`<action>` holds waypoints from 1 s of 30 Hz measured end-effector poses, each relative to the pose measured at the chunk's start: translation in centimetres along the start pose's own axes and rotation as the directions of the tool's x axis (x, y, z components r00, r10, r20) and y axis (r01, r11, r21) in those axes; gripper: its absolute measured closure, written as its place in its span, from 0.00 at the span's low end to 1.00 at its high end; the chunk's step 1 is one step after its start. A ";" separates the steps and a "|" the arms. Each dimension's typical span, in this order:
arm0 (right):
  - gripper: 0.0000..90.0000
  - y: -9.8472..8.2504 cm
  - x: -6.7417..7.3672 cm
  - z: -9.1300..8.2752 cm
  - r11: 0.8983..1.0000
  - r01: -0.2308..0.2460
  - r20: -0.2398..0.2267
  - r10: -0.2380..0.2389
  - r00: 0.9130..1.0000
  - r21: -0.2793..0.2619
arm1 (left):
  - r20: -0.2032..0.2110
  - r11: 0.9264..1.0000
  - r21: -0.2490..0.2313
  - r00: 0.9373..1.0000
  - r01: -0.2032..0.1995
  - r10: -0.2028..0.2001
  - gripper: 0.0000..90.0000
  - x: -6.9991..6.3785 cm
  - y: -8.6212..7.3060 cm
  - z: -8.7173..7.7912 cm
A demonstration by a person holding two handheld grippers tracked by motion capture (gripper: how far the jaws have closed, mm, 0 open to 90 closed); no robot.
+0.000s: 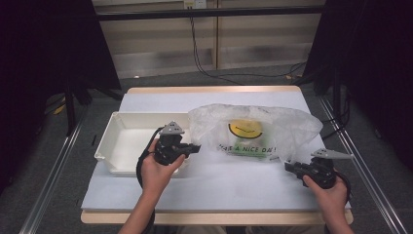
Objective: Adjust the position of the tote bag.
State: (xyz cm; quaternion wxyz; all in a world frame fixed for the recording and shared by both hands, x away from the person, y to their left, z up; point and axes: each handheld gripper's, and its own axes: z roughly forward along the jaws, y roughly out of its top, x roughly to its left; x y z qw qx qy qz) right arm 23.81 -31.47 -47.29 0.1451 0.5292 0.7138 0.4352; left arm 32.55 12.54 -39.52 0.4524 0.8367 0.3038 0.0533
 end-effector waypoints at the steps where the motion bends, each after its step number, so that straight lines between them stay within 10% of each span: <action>1: 0.89 0.0 -0.3 -0.2 1.000 -0.001 0.008 0.001 1.000 0.002 | -0.004 1.000 -0.002 1.000 0.004 -0.004 1.00 0.2 -0.1 -0.2; 17: 0.97 -0.8 -4.8 -2.7 0.998 -0.027 0.065 0.023 0.998 0.056 | 0.000 0.994 0.036 0.995 0.102 -0.102 1.00 2.1 -1.5 -1.2; 30: 0.94 -1.0 -5.0 -3.2 0.998 -0.011 0.048 0.008 0.999 0.064 | 0.014 0.993 0.046 0.994 0.110 -0.111 1.00 1.9 -1.7 -1.2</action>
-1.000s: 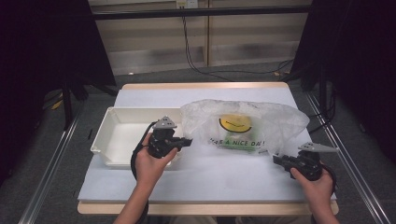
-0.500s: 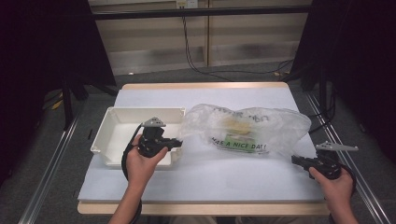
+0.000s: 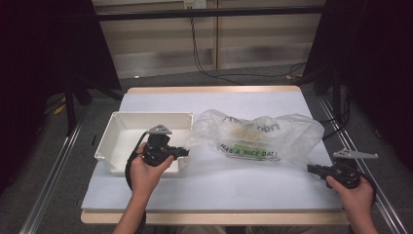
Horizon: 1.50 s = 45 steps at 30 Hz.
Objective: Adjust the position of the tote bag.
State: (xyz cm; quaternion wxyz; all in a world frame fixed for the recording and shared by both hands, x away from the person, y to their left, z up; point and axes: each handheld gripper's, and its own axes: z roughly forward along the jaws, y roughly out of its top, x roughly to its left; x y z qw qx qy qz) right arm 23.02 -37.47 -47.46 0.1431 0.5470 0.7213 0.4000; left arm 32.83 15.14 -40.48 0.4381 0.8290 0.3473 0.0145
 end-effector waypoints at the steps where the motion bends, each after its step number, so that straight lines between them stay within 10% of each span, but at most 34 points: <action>1: 0.89 0.1 0.4 0.1 1.000 0.013 -0.003 -0.013 1.000 0.002 | 0.000 1.000 0.004 1.000 -0.005 0.005 1.00 -0.1 0.0 0.1; 18: 0.22 0.6 3.0 0.0 0.991 0.130 0.024 -0.130 0.991 0.024 | 0.036 0.999 0.020 0.999 -0.026 0.025 1.00 -0.9 0.5 1.2; 45: 0.17 2.6 5.9 -1.9 0.985 0.162 -0.018 -0.163 0.986 -0.053 | 0.071 0.999 0.024 0.997 -0.039 0.037 1.00 -1.9 1.0 1.8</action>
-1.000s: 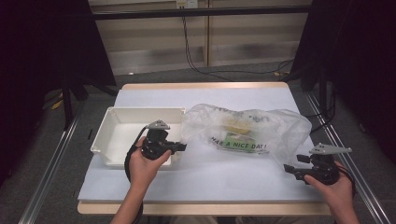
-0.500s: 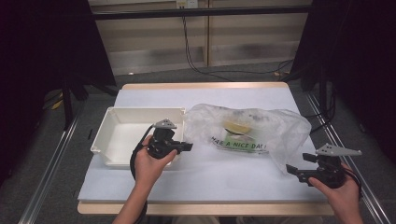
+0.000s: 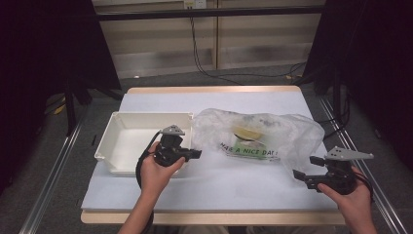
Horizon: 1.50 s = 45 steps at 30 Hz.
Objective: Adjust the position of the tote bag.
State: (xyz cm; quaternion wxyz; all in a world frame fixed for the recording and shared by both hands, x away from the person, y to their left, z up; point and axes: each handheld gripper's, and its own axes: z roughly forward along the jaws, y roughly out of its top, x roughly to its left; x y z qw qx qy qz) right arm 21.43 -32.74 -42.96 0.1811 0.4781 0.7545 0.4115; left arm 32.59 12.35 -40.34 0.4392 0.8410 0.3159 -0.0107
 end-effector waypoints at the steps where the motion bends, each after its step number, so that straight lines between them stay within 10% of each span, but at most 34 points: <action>1: 0.17 0.1 0.1 0.0 1.000 -0.001 0.001 0.001 1.000 -0.001 | -0.001 1.000 -0.001 1.000 0.000 0.000 1.00 0.0 0.0 0.0; 45: 0.23 2.7 2.5 -0.1 0.999 0.035 -0.036 -0.036 0.999 -0.037 | 0.018 1.000 0.011 1.000 0.000 0.000 1.00 -0.5 0.0 0.3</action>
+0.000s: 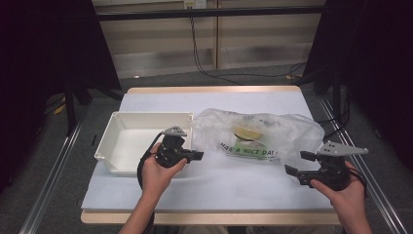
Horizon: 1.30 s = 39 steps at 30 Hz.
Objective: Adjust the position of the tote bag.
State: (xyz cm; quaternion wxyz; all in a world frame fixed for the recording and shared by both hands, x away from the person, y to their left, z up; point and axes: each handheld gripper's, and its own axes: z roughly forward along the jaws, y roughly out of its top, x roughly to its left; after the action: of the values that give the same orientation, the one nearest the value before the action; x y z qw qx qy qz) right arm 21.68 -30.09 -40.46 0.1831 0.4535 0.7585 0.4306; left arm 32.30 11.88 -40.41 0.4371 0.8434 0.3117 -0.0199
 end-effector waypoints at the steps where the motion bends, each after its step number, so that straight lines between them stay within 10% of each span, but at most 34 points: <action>1: 0.23 0.0 0.0 0.0 1.000 -0.002 -0.006 0.002 1.000 -0.004 | 0.002 1.000 -0.001 1.000 0.000 0.000 1.00 0.0 0.0 0.0; 29: 0.24 0.7 1.5 1.1 0.999 0.045 -0.041 -0.044 0.998 0.024 | 0.014 1.000 0.008 1.000 0.003 -0.003 1.00 0.0 0.0 -0.1; 39: 0.20 1.7 3.0 4.5 0.994 0.098 -0.087 -0.094 0.992 0.041 | 0.021 1.000 0.004 1.000 0.007 -0.007 1.00 -0.1 0.0 0.1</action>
State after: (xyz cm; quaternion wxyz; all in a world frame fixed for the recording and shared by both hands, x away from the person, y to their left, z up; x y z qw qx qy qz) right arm 24.04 -24.97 -41.28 0.1609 0.4019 0.7961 0.4229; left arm 32.24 11.80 -40.46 0.4386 0.8430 0.3099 -0.0309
